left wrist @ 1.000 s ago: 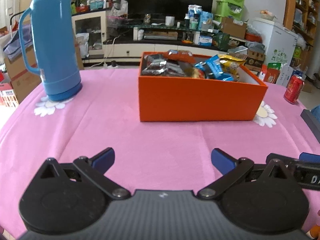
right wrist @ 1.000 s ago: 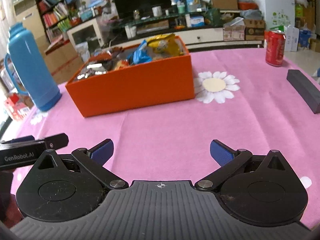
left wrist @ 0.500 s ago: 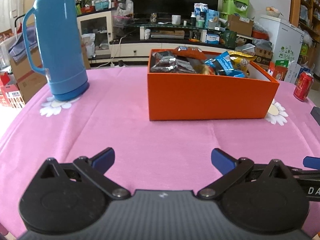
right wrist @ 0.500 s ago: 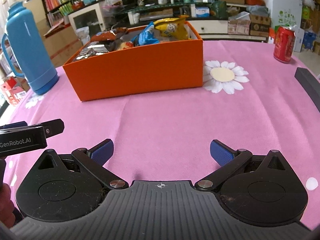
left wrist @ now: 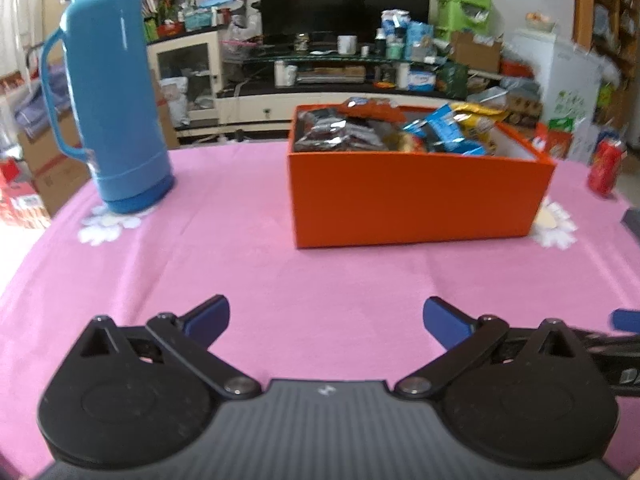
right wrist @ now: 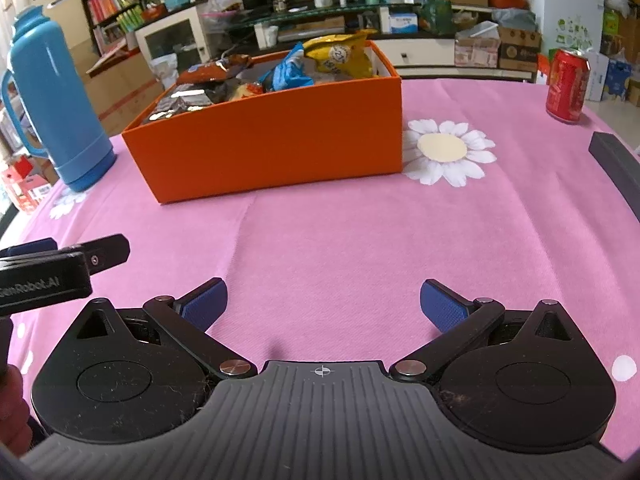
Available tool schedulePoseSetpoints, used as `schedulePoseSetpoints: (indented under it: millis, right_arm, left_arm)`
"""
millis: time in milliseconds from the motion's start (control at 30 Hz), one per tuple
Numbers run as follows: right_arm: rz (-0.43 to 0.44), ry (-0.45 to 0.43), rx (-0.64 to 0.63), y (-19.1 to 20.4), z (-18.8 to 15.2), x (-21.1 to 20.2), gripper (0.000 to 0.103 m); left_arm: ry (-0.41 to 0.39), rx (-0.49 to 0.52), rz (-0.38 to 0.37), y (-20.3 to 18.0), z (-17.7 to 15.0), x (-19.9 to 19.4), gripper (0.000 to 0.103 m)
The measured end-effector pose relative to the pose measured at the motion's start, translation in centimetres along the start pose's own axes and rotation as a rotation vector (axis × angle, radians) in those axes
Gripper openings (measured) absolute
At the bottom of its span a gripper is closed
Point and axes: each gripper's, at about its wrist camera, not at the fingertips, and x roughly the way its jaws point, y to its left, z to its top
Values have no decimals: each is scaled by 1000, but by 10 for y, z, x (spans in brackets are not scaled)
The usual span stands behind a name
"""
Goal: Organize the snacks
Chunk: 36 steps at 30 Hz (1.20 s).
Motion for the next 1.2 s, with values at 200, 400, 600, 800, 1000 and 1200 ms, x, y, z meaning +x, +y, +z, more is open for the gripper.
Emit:
schedulePoseSetpoints:
  millis: [200,400,600,800,1000,1200]
  right_arm:
    - [-1,0,9,-3,1,-1,94]
    - [-2,1,10,-4,1,0,94]
    - [-3,7,7,-3,1,2,94]
    - [-4,12,7,-3,1,3,94]
    - [-2,12,8,-4,1,4,94]
    - [-1,13,10,-4,1,4,94]
  left_arm:
    - [-6,-10,16,2,-1,0,102]
    - [-7,-40,12,8,0,1,102]
    - [-9,-47,18,9,0,1,102]
    - [17,-61,12,11,0,4,102]
    - [33,-72,7,12,-1,7,102]
    - [42,-67,7,12,-1,9,102]
